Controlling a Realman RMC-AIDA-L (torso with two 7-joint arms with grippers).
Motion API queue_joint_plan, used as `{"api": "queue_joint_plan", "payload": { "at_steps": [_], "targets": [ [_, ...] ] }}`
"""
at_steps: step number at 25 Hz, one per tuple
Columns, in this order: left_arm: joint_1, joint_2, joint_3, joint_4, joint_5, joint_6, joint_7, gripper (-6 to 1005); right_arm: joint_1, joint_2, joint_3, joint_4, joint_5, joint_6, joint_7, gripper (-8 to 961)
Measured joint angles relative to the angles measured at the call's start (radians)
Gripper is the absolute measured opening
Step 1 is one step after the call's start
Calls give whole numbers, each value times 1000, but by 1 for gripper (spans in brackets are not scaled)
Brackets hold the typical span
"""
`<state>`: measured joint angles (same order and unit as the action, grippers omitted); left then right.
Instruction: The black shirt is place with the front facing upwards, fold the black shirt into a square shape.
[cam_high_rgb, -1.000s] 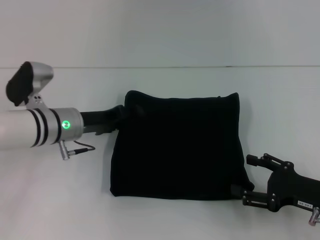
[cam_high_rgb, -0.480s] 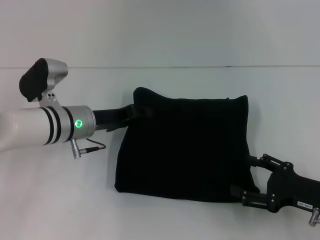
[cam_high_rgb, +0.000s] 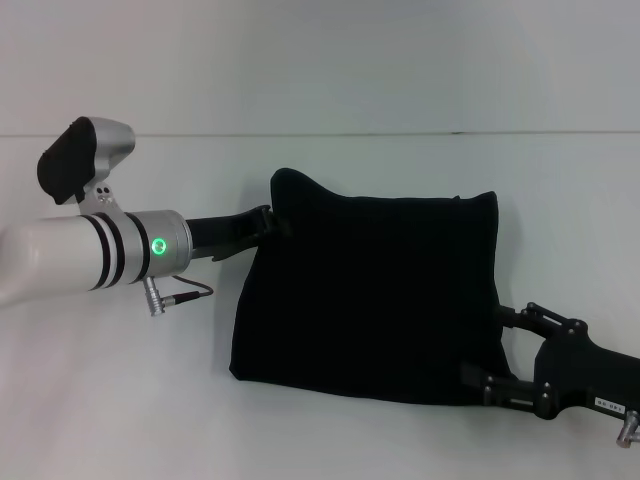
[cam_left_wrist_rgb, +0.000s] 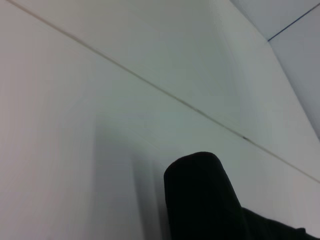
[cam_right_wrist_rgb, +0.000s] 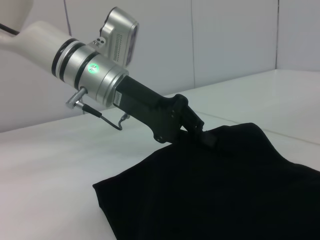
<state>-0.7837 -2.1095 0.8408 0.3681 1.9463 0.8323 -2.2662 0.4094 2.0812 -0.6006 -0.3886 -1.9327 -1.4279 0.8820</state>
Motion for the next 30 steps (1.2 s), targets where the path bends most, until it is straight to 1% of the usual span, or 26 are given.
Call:
{"api": "queue_joint_plan", "payload": {
  "at_steps": [4,7,9,11,15,17,19,23,29,30],
  "targets": [
    [7,0,0,-5,-48,0,0,134,3,1,3,0,9,-3,0,941],
    [21,0,0,-7,-74,2,0,34,8,2,6,-2,9,-3,2,941],
    [39,0,-8,-8,-100,3,0,47,13,2,12,-4,9,-3,5,941],
    [64,0,-36,-8,-126,5,4,59,16,2,22,-5,9,-3,7,941],
    [121,-2,-116,-19,-177,16,34,84,24,2,38,-7,9,1,7,941],
    [156,-2,-166,-40,-230,26,71,97,25,2,46,-7,9,4,4,941],
    [172,-3,-188,-54,-262,33,101,109,27,3,52,-7,9,5,2,941],
    [175,1,-190,-61,-274,44,119,134,29,3,59,-4,9,12,1,941],
    [150,7,-173,-56,-267,46,125,172,34,5,67,1,9,23,0,941],
    [144,8,-165,-52,-267,48,148,178,34,5,67,1,9,23,0,941]
  ]
}}
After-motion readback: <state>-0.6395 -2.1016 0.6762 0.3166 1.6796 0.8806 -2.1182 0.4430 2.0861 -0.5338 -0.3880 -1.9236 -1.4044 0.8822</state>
